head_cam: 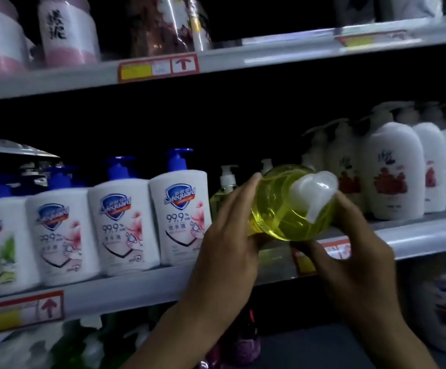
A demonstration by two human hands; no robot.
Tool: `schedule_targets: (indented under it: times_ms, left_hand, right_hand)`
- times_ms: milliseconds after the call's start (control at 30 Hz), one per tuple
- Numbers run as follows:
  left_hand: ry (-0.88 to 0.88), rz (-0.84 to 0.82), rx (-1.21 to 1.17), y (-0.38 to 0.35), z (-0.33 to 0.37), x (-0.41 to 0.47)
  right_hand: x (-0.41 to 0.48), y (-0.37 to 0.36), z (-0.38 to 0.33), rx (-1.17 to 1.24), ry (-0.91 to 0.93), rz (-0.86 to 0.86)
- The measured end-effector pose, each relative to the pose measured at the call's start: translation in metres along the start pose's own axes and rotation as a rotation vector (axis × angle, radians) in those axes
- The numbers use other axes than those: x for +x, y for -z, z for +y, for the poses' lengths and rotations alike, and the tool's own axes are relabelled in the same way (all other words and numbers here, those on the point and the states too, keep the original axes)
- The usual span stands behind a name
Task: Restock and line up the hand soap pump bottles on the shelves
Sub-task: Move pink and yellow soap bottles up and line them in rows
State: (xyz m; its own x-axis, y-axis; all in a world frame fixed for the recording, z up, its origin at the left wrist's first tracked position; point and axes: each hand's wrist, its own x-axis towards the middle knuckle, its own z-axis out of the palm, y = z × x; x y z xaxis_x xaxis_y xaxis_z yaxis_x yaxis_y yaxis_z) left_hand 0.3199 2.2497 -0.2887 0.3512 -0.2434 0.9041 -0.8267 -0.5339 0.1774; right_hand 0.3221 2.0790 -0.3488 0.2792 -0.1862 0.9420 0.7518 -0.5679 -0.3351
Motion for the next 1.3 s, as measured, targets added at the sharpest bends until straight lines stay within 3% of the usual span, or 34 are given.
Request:
schedule_targets:
  times_ms: [33, 100, 367, 467, 667, 833, 1133, 1200, 1300]
  left_hand:
    - [0.044, -0.005, -0.003, 0.0, -0.002, 0.0]
    - [0.087, -0.035, 0.028, 0.003, -0.007, 0.004]
    - [0.248, -0.118, 0.04, -0.01, -0.023, 0.004]
    - [0.255, -0.129, 0.148, -0.014, -0.022, 0.002]
    - [0.192, -0.122, 0.393, -0.012, -0.013, 0.002]
    - [0.279, -0.192, 0.445, -0.012, -0.008, 0.007]
    - [0.202, -0.177, 0.456, 0.003, -0.009, 0.002]
    - [0.138, -0.144, 0.426, 0.008, -0.008, -0.006]
    - [-0.013, -0.081, 0.344, 0.017, -0.013, -0.043]
  right_hand:
    - [0.012, -0.002, -0.006, -0.04, -0.009, 0.052]
    - [0.018, -0.021, 0.0, -0.023, -0.11, -0.019]
    - [0.027, -0.037, 0.005, -0.028, -0.111, -0.159]
    - [0.03, -0.037, 0.005, -0.031, -0.104, -0.143]
    - [0.029, -0.044, 0.004, -0.324, -0.125, -0.276]
    - [0.028, -0.046, 0.002, -0.507, -0.112, -0.354]
    - [0.02, -0.046, -0.005, -0.588, -0.074, -0.429]
    - [0.012, -0.047, -0.009, -0.584, -0.041, -0.39]
    - [-0.009, -0.047, -0.023, -0.458, 0.022, -0.161]
